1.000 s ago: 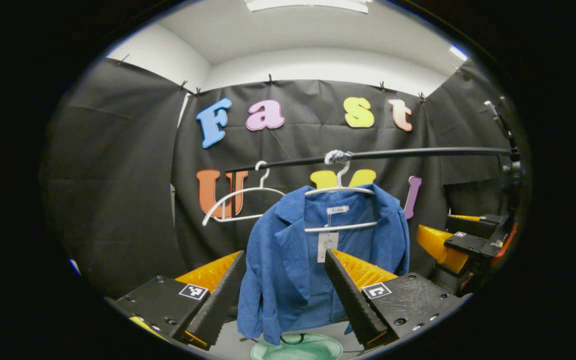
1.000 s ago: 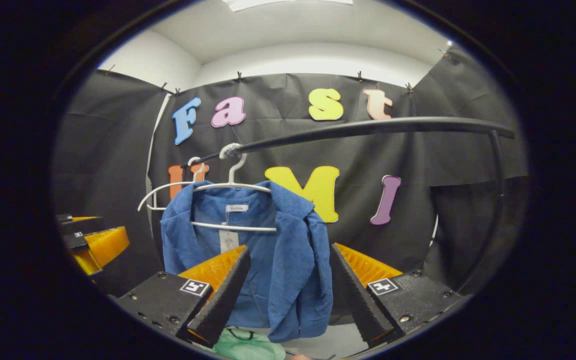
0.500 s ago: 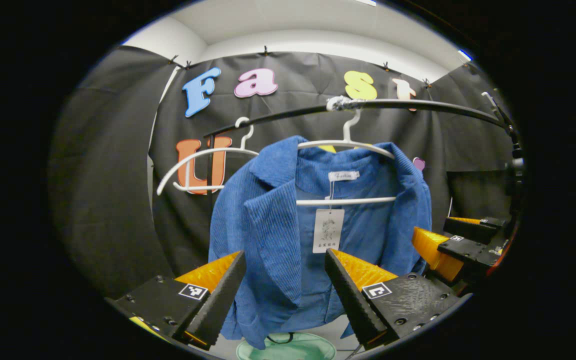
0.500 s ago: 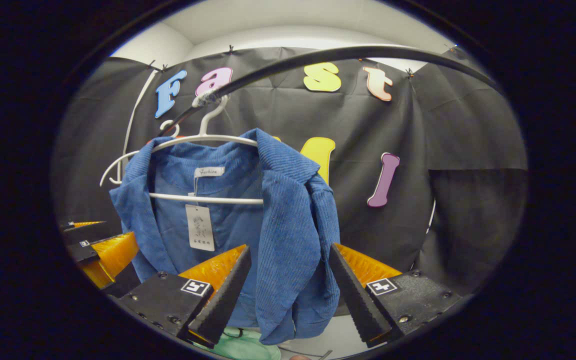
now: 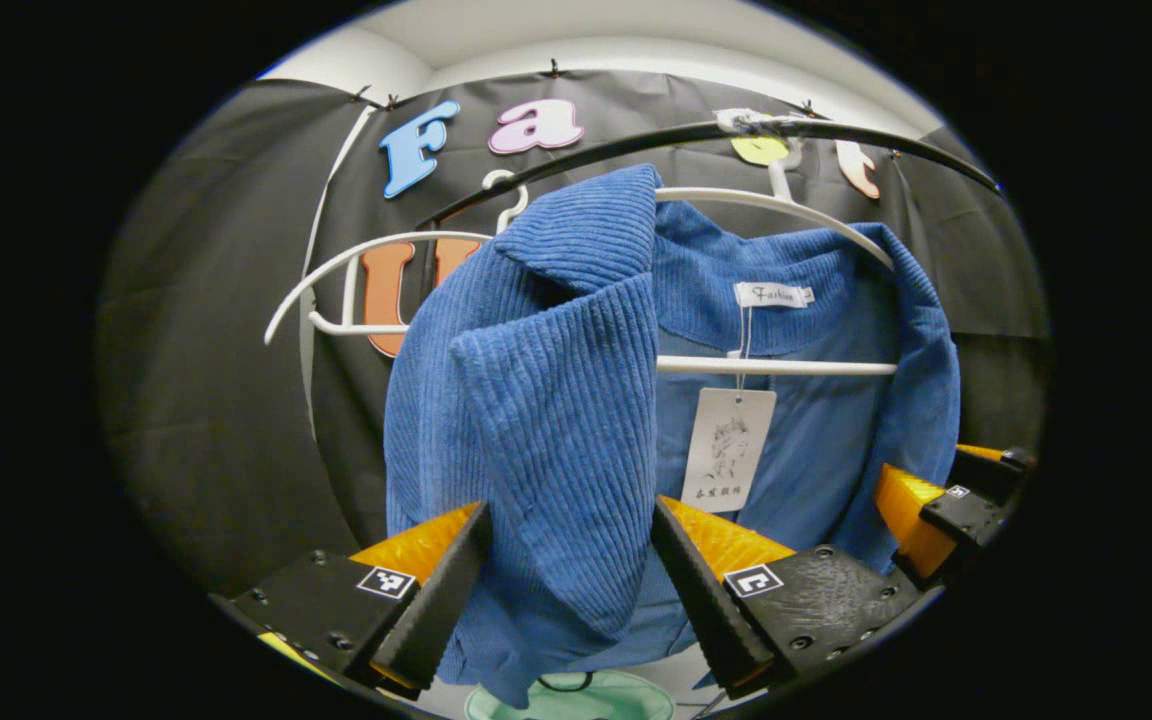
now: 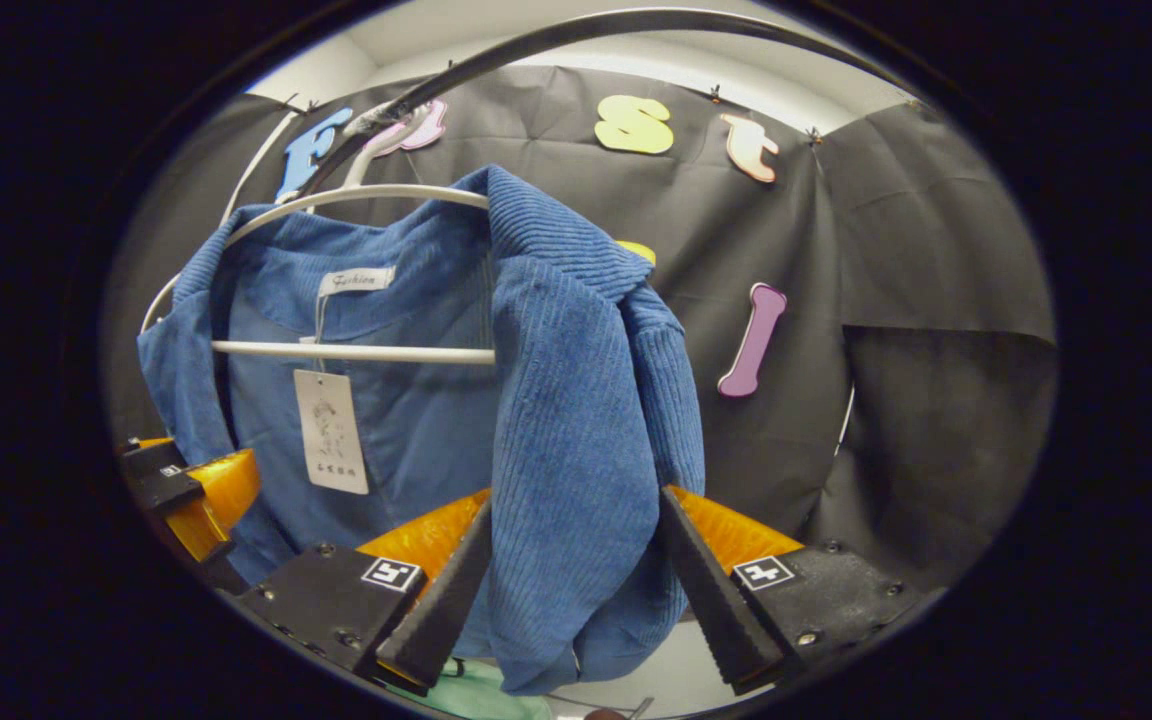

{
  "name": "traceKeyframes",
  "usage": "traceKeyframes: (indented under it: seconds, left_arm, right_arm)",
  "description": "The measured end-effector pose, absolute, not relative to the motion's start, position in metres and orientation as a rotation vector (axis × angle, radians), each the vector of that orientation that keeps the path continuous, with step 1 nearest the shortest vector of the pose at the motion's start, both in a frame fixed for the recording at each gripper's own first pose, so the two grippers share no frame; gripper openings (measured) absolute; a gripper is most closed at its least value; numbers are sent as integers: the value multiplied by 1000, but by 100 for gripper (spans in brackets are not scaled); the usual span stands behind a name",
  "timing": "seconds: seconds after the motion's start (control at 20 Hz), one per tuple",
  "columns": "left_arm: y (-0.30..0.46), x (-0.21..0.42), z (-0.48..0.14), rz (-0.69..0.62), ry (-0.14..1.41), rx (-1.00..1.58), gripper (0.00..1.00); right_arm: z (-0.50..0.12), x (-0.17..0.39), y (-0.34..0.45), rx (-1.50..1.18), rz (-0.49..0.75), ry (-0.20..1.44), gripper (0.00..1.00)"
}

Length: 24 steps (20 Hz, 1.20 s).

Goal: Grasp the clothes on the hanger with both hands and then place them into the laundry hamper below.

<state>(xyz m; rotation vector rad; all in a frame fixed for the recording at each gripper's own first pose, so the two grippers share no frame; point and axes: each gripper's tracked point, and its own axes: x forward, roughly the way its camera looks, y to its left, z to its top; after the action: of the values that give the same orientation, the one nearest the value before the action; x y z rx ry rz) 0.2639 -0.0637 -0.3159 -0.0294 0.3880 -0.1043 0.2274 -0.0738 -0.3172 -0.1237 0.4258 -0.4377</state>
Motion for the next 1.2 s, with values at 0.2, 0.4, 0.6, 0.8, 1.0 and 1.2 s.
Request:
traceKeyframes:
  seconds: [0.2, 0.4, 0.6, 0.8, 1.0, 1.2]
  left_arm:
    - [-72, 275, -324, -107, 386, -4, 79]
    - [-66, 276, -325, -87, 386, 14, 34]
    - [-68, 276, -324, -126, 408, -13, 12]
    - [-61, 273, -310, -126, 396, -17, 4]
    - [-50, 273, -287, -103, 353, 33, 4]
    - [-43, 269, -259, -88, 302, 76, 9]
  right_arm:
    - [-326, 238, -78, -137, -444, 432, 90]
    - [-323, 237, -87, -165, -447, 413, 58]
    - [-314, 232, -97, -215, -476, 387, 19]
    - [-302, 230, -102, -228, -482, 374, 13]
    - [-287, 225, -114, -257, -515, 365, 10]
    - [-266, 222, -119, -295, -528, 329, 10]
